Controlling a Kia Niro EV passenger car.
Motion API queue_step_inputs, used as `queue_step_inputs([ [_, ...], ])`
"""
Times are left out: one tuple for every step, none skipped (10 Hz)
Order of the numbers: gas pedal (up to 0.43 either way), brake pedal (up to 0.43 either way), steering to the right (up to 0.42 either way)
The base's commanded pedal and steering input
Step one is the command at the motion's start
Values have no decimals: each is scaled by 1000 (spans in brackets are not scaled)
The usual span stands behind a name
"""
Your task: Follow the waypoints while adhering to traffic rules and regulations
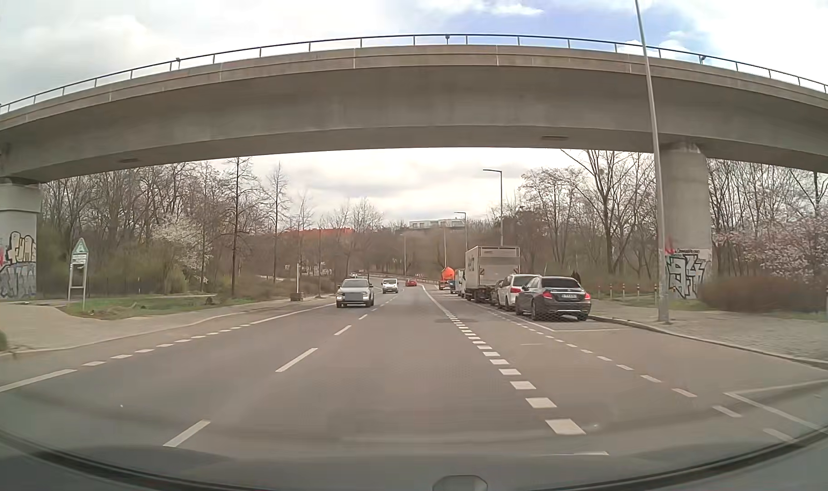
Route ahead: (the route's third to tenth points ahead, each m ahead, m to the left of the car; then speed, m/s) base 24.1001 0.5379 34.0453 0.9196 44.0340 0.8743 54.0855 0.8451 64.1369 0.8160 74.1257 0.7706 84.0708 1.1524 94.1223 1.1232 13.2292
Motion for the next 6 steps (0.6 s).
queue_step_inputs([
  [20,0,10],
  [20,0,10],
  [20,0,9],
  [20,0,9],
  [20,0,8],
  [20,0,2],
])
